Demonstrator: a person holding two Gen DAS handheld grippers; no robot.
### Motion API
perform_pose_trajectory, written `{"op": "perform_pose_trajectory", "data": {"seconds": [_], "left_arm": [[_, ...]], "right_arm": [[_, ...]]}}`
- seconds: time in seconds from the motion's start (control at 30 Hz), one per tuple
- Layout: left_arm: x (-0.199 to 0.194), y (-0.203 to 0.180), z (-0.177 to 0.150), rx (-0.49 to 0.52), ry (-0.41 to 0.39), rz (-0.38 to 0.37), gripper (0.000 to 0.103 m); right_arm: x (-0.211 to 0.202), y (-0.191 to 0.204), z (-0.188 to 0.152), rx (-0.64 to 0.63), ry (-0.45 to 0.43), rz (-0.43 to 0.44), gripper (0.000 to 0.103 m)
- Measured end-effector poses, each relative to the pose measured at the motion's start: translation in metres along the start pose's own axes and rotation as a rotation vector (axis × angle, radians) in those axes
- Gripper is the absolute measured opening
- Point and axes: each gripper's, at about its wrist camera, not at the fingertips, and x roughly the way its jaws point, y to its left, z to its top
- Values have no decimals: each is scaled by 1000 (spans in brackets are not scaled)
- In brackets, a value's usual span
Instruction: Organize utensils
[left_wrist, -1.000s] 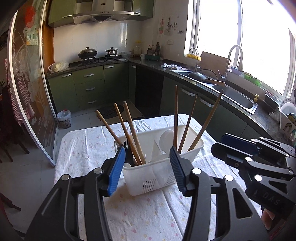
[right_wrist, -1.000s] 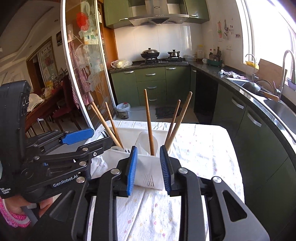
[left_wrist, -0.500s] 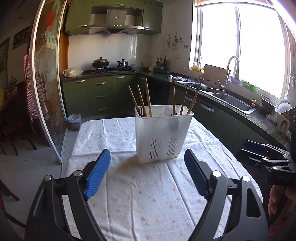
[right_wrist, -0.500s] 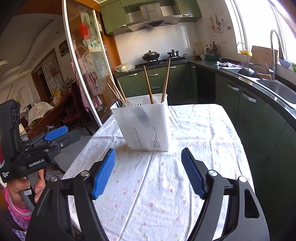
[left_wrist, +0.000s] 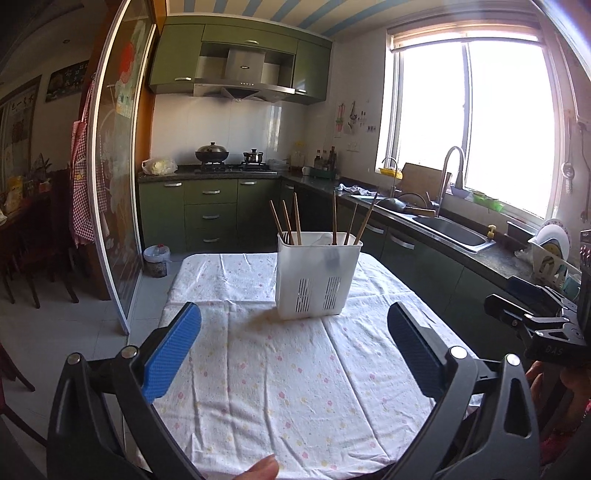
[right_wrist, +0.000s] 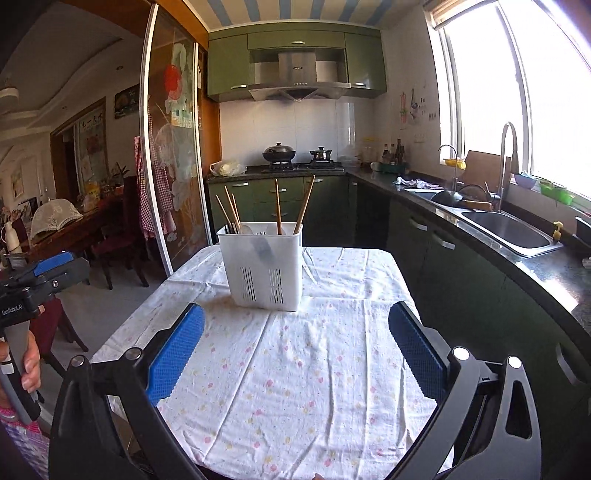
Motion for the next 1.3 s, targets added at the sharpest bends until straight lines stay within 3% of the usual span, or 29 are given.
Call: {"op": "perform_pose_trajectory", "data": {"seconds": [0.2, 1.3], "left_arm": [[-6, -9, -1, 36, -4, 24, 96], [-1, -21, -4, 55, 12, 6, 96]], "right_arm": [[0, -1, 3, -3, 1, -9, 98], [8, 8, 2, -16, 19, 6, 98]]}}
